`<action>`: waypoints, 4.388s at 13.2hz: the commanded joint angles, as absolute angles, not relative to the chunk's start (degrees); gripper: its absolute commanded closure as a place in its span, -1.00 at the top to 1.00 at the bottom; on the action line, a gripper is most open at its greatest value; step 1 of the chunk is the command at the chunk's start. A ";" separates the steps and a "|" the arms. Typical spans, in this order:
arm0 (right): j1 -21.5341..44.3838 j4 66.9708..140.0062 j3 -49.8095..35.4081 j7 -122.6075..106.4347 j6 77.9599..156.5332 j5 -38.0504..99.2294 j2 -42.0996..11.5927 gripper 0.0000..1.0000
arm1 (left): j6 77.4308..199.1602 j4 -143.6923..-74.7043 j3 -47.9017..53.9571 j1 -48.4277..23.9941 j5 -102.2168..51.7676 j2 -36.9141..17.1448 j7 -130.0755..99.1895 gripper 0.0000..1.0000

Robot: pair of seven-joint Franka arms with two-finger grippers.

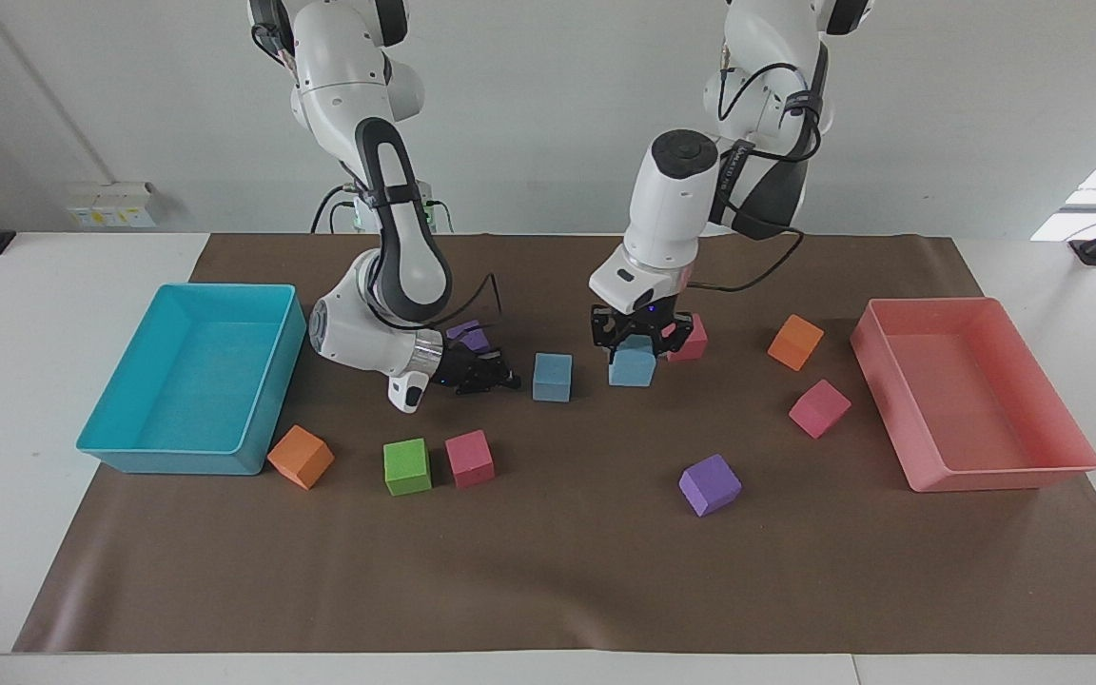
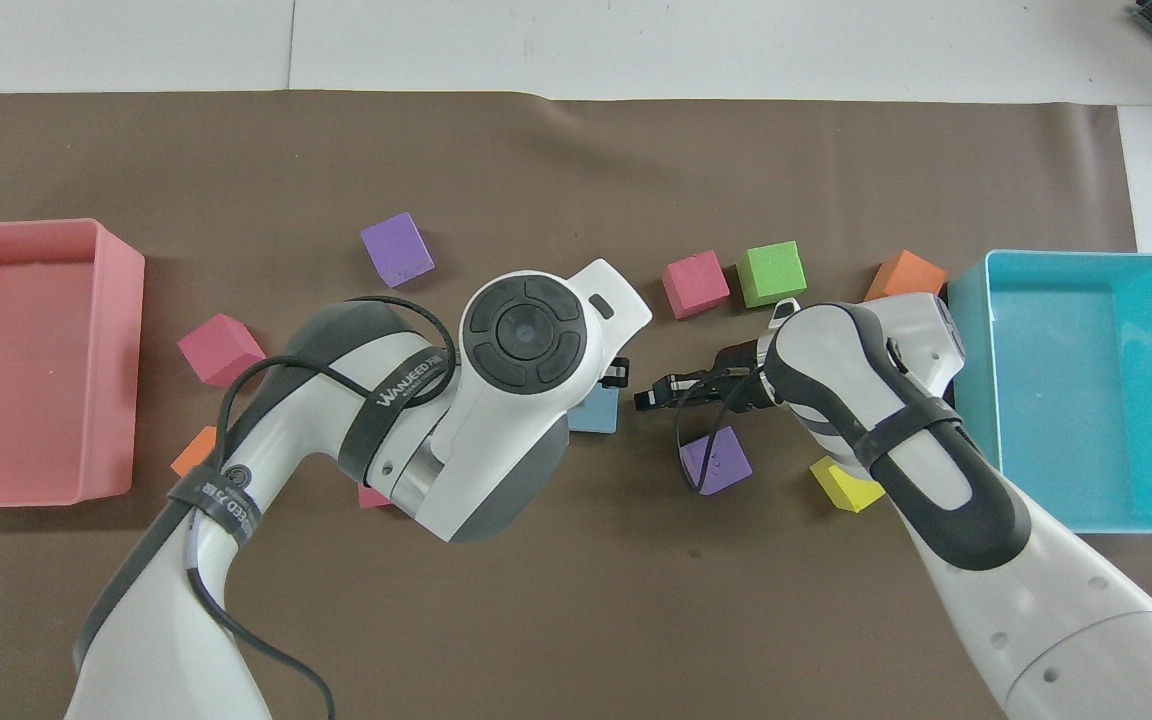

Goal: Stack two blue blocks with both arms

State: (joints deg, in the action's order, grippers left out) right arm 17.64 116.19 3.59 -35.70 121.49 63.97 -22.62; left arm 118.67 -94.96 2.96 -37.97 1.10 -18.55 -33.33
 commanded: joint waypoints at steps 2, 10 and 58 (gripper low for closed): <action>17.58 117.25 3.25 -37.18 122.70 65.92 -22.06 -1.00 | 118.04 -92.55 2.02 -41.04 2.37 -21.79 -36.65 -0.80; 17.58 117.25 3.25 -37.09 122.70 65.92 -22.06 -1.00 | 121.47 -92.28 1.93 -42.19 3.25 -23.99 -39.29 -0.79; 4.67 101.16 6.50 -8.70 108.72 2.81 -5.55 1.00 | 79.63 -85.87 0.53 -7.65 -1.23 3.60 2.46 1.00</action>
State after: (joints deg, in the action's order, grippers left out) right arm 6.15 101.64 6.62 -9.98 110.10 4.57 -7.33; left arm 80.12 -84.70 0.54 -8.27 -0.48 3.05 1.93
